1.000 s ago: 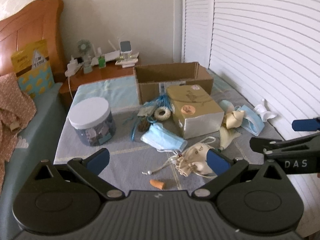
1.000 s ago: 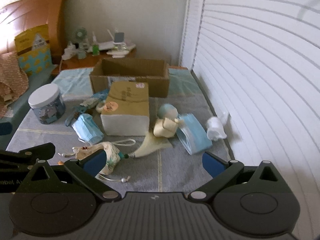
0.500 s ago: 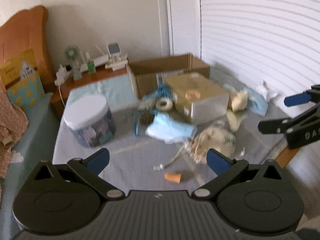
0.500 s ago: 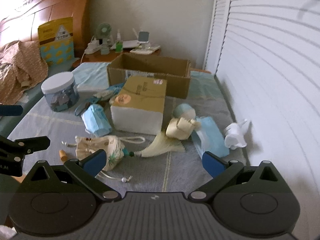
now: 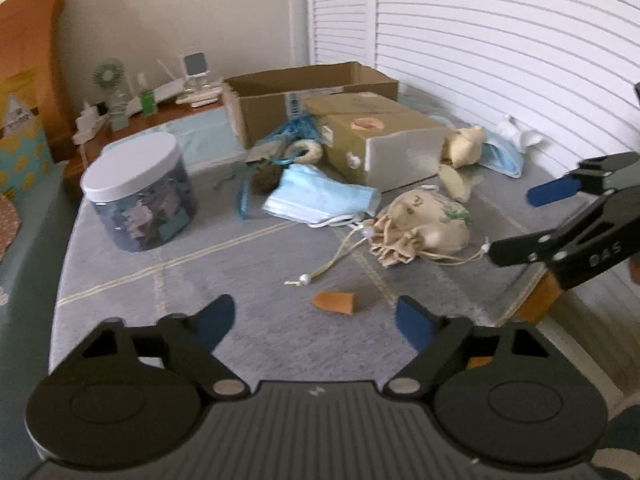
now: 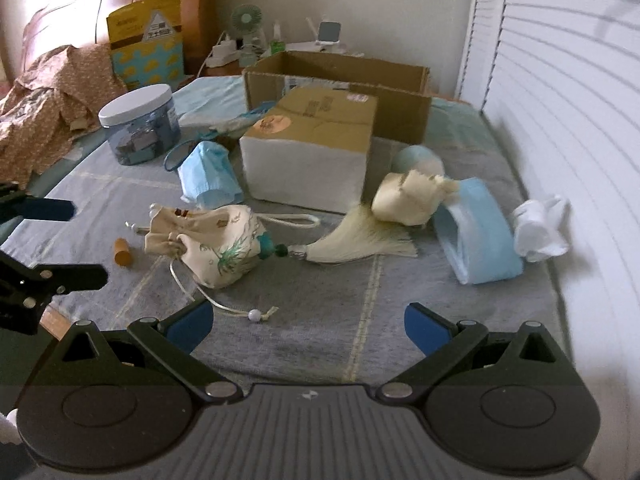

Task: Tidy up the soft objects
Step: 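Close the left gripper on the orange earplug while the right gripper moves toward the pouch, then grasp the cream bamboo-print pouch with the right gripper and lift while the left holds the earplug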

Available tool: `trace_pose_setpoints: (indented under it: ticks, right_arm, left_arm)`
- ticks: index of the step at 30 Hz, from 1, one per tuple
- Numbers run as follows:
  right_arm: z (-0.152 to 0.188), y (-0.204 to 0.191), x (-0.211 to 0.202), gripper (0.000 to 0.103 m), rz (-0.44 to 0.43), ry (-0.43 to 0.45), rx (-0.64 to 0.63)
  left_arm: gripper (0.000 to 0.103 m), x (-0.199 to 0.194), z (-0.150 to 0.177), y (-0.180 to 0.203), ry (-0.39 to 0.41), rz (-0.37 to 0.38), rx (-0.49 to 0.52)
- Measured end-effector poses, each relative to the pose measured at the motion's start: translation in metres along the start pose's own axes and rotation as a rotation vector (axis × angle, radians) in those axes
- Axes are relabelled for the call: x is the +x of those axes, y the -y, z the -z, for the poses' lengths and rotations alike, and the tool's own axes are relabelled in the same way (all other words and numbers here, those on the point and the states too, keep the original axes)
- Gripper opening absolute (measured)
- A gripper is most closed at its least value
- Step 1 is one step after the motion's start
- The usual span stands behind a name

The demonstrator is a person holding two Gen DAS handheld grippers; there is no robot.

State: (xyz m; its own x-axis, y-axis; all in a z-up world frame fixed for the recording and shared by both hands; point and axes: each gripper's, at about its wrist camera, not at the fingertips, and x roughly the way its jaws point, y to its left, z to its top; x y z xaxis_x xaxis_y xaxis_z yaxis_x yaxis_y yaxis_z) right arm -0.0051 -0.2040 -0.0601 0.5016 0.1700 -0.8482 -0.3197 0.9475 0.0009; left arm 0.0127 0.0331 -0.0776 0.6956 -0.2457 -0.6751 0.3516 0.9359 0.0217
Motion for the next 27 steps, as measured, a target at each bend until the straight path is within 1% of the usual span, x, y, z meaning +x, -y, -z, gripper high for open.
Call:
trace_pose_setpoints:
  ticks: [2,6,10,11,15,17,19,20,24,26,27]
  right_arm:
    - [0.001,0.0,0.006,0.103,-0.018,-0.012,0.001]
    - [0.002,-0.003,0.014,0.103,-0.034,-0.032,-0.019]
    - [0.005,-0.01,0.015,0.103,-0.017,-0.023,-0.078]
    - [0.006,-0.01,0.015,0.103,-0.024,-0.019,-0.08]
    - [0.009,-0.008,0.014,0.103,-0.033,0.001,-0.091]
    - [0.011,-0.008,0.013,0.103,-0.033,0.014,-0.093]
    - [0.011,-0.007,0.013,0.103,-0.033,0.02,-0.094]
    - [0.011,-0.008,0.014,0.103,-0.034,0.02,-0.095]
    - [0.011,-0.008,0.014,0.103,-0.031,0.024,-0.092]
    - [0.011,-0.008,0.014,0.103,-0.03,0.023,-0.09]
    - [0.011,-0.008,0.014,0.103,-0.029,0.019,-0.089]
  left_arm:
    - [0.074,0.004,-0.002,0.001,-0.003,0.034,0.009]
    - [0.07,0.013,-0.003,0.0,-0.01,0.057,0.019]
    - [0.066,0.019,-0.002,-0.005,-0.03,0.092,0.001]
    - [0.062,0.02,-0.002,-0.005,-0.032,0.102,0.002]
    - [0.052,0.021,-0.004,-0.006,-0.035,0.12,0.021]
    - [0.044,0.021,-0.005,-0.007,-0.038,0.134,0.028]
    - [0.042,0.021,-0.006,-0.006,-0.042,0.14,0.057]
    - [0.039,0.02,-0.005,-0.005,-0.042,0.138,0.073]
    - [0.031,0.02,-0.006,-0.006,-0.039,0.154,0.09]
    - [0.025,0.021,-0.006,-0.007,-0.039,0.156,0.094]
    - [0.025,0.021,-0.007,-0.007,-0.04,0.156,0.097]
